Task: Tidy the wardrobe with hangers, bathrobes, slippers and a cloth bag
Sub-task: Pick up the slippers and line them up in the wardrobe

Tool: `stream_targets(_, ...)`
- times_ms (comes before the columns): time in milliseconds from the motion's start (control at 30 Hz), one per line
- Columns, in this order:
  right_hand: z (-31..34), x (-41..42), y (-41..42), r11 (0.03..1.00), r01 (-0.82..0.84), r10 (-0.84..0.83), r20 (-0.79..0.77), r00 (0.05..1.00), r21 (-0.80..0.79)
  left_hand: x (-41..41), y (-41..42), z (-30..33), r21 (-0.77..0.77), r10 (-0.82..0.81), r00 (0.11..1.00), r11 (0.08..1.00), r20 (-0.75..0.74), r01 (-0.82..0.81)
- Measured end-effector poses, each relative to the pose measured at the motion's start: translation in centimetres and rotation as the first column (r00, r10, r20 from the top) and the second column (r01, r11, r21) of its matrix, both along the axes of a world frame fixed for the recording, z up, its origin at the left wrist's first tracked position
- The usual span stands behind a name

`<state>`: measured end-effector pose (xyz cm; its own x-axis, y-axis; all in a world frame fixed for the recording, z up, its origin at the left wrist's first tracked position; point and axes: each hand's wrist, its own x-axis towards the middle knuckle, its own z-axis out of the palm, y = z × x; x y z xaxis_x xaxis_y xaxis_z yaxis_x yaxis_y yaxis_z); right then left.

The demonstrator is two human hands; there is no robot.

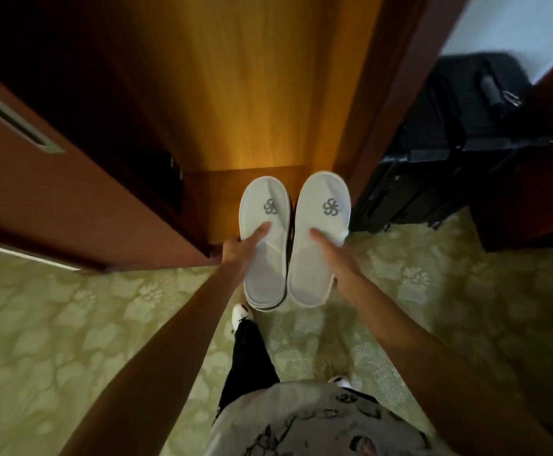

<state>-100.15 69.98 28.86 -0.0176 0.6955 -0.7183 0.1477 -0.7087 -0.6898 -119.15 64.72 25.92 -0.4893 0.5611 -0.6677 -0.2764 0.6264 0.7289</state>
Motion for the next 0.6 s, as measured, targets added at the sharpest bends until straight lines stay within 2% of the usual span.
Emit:
stream_targets(100, -1.3, -6.4, 1.7, 0.999, -0.030, 0.029, 0.046, 0.999, 0.022, -6.0, 0.7, -1.4, 0.027, 0.058, 0.997, 0.998, -0.051, -0.056)
stream_targets(233, -3.0, -13.5, 5.1, 0.996, -0.039, 0.025, 0.184, 0.983, 0.075, -12.2, 3.3, -3.6, 0.035, 0.044, 0.999, 0.998, -0.017, -0.043)
stream_targets(300, -4.3, -15.8, 7.0, 0.996, -0.030, 0.007, 0.250, 0.968, 0.086, -14.2, 5.0, -4.8, 0.021, -0.015, 1.000, 1.000, -0.011, 0.015)
stream_targets(400, -7.5, -17.8, 10.4, 0.996, -0.024, -0.007, 0.324, 0.946, 0.091, -16.3, 8.4, -7.2, 0.091, -0.120, 0.993, 0.989, 0.008, 0.119)
stream_targets(500, -12.5, -18.9, 14.5, 0.993, -0.029, -0.017, 0.386, 0.922, 0.112, -17.6, 13.2, -12.0, 0.139, -0.191, 0.981, 0.971, -0.025, 0.193)
stream_targets(600, -19.5, -20.0, 19.5, 0.985, -0.052, -0.036, 0.488, 0.872, 0.166, -18.3, 19.2, -19.8, 0.096, -0.137, 0.989, 0.985, -0.058, 0.142)
